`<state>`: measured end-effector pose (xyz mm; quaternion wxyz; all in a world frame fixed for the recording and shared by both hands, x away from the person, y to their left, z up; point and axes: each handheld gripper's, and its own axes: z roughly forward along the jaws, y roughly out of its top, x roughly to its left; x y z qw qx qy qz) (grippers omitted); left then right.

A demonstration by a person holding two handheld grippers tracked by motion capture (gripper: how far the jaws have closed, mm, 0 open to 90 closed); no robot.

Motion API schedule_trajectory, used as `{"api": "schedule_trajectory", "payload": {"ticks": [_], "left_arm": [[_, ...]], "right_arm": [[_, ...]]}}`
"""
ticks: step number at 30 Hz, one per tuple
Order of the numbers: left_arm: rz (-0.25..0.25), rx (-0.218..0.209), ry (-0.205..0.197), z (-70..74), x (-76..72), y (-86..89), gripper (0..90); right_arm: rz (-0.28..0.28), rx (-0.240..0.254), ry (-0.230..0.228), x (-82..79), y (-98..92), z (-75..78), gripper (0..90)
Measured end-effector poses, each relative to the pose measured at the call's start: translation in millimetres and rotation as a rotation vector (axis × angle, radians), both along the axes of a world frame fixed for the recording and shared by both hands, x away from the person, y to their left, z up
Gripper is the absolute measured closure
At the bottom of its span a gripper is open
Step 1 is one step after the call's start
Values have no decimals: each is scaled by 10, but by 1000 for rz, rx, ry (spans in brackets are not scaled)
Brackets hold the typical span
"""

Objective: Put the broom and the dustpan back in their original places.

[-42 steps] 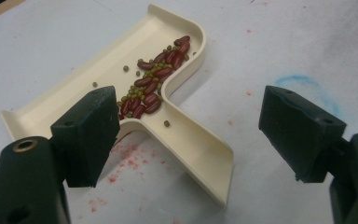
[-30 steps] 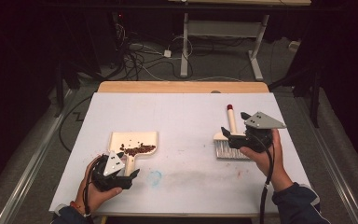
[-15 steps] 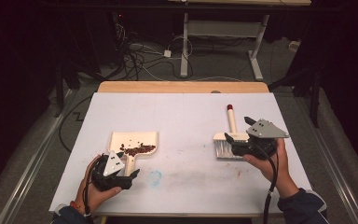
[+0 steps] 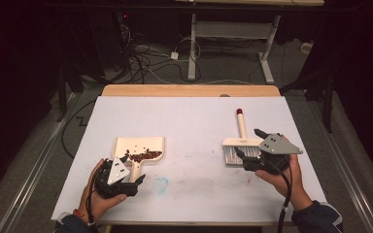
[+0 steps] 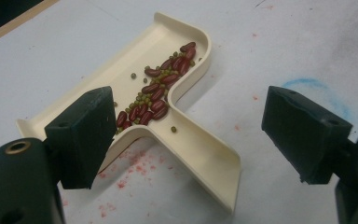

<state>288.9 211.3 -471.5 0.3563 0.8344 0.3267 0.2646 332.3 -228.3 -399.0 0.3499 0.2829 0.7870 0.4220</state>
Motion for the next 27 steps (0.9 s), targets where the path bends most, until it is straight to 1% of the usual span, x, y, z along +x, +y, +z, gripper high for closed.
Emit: {"api": "schedule_trajectory", "payload": {"ticks": [2, 4, 6, 12, 17, 20, 25, 27], "left_arm": [[5, -3, 0, 2, -3, 8, 173], [7, -7, -3, 3, -4, 13, 173], [6, -5, -4, 3, -5, 11, 173], [3, 0, -1, -1, -3, 4, 173], [2, 2, -2, -2, -4, -1, 173], [-1, 2, 0, -4, -3, -3, 173], [-2, 7, -1, -4, -4, -10, 173], [-6, 10, 0, -5, -5, -13, 173]], "right_arm": [[-3, -9, -2, -19, -1, -26, 171], [5, 1, 1, -41, -17, -55, 171], [4, -6, 1, -62, -24, -82, 171], [-4, -2, 8, -111, -91, -156, 172], [-23, -16, 14, -157, -153, -212, 172], [-19, -28, 16, -189, -182, -245, 172], [-30, -26, 39, -218, -265, -310, 171], [-30, -28, 40, -226, -300, -337, 163]]}}
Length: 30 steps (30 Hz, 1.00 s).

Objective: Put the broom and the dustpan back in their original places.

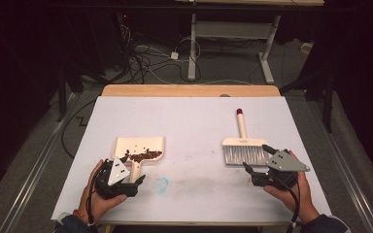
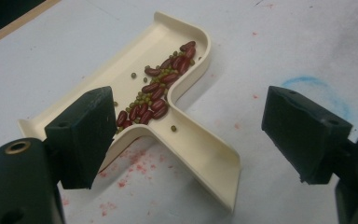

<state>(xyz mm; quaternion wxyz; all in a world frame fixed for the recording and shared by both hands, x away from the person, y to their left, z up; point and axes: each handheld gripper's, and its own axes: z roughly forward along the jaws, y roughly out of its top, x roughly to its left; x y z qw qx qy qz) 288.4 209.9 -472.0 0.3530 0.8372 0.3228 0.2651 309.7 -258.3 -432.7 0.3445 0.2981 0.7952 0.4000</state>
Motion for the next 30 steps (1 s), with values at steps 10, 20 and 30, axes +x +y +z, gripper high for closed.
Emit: {"api": "schedule_trajectory", "payload": {"ticks": [10, 20, 30], "left_arm": [[-1, 19, -9, 1, -11, -19, 173], [9, 20, 0, 14, -15, -32, 173], [22, -11, -4, 15, -1, 54, 173]], "right_arm": [[-8, 11, 28, -57, -155, -125, 162], [-25, 7, 68, -130, -284, -331, 163], [-24, 25, 107, -176, -297, -408, 167]]}}
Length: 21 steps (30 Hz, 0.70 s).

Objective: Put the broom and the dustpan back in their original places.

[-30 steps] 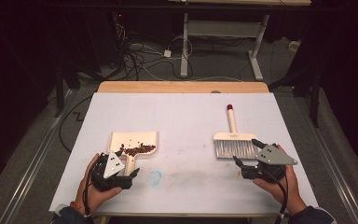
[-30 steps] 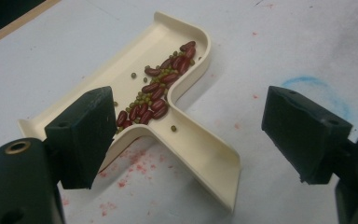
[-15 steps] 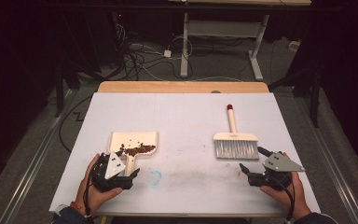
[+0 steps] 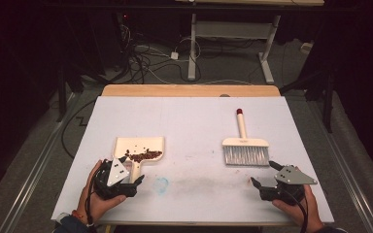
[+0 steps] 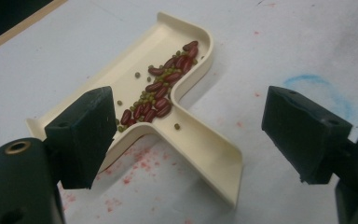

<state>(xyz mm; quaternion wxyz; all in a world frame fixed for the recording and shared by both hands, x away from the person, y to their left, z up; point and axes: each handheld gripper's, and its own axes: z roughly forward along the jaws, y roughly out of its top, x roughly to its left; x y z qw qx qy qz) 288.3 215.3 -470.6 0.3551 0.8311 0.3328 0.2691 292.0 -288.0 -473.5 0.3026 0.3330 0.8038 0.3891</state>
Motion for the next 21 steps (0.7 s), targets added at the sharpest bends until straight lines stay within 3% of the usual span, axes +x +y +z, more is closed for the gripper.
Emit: {"api": "schedule_trajectory", "payload": {"ticks": [3, 6, 10, 19, 21], "left_arm": [[12, -7, 9, -4, 3, -6, 173], [-2, 23, -16, 11, -4, -52, 173], [-5, 36, -15, -2, -7, -64, 173], [-7, 34, -15, -11, -6, -49, 173], [-9, 37, -14, -15, -2, -54, 173]], "right_arm": [[2, 16, 4, -1, -3, 8, 167], [1, 21, -4, -24, -15, 25, 167], [0, 22, -26, -29, -7, 66, 167], [-26, 40, -48, -18, -30, 121, 167], [-25, 25, -49, -21, -18, 119, 167]]}}
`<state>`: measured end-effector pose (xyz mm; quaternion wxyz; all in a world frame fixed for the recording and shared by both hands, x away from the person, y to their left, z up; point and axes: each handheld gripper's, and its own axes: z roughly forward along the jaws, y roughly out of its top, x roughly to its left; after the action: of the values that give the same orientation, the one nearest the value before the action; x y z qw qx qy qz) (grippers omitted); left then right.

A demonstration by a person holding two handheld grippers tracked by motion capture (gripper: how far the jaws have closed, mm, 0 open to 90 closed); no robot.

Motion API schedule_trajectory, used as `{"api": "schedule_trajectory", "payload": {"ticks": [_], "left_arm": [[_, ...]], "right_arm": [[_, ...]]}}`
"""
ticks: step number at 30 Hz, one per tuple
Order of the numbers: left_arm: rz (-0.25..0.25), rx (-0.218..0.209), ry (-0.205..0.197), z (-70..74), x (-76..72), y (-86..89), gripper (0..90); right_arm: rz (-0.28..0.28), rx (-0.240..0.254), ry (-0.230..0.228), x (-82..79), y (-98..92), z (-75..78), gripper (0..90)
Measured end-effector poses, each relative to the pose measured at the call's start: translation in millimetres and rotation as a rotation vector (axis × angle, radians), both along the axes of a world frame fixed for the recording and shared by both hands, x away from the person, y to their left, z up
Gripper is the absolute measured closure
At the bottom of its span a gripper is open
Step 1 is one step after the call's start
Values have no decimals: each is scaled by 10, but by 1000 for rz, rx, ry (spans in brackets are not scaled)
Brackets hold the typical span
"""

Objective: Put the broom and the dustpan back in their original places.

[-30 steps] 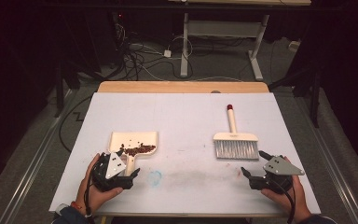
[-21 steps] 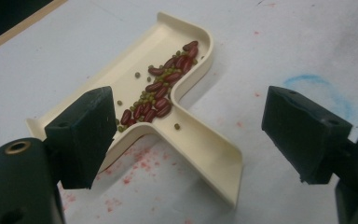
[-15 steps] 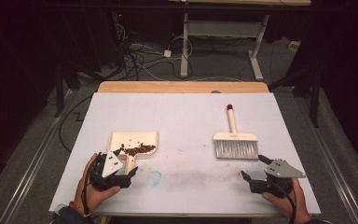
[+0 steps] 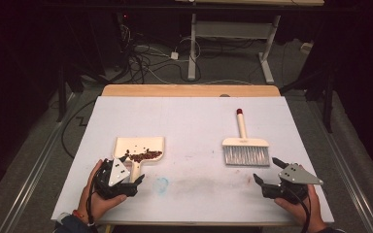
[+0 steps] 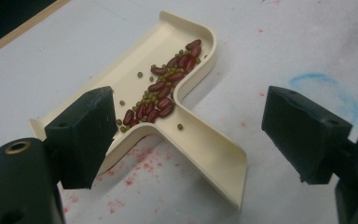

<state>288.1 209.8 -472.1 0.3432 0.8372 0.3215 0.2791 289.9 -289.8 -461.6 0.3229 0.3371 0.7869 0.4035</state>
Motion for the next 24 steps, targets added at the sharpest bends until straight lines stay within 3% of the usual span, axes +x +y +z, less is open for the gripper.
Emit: {"api": "schedule_trajectory", "payload": {"ticks": [24], "left_arm": [[-11, 7, 20, -21, 58, -75, 173]], "right_arm": [[-3, 21, -18, -51, -11, 48, 165]]}}
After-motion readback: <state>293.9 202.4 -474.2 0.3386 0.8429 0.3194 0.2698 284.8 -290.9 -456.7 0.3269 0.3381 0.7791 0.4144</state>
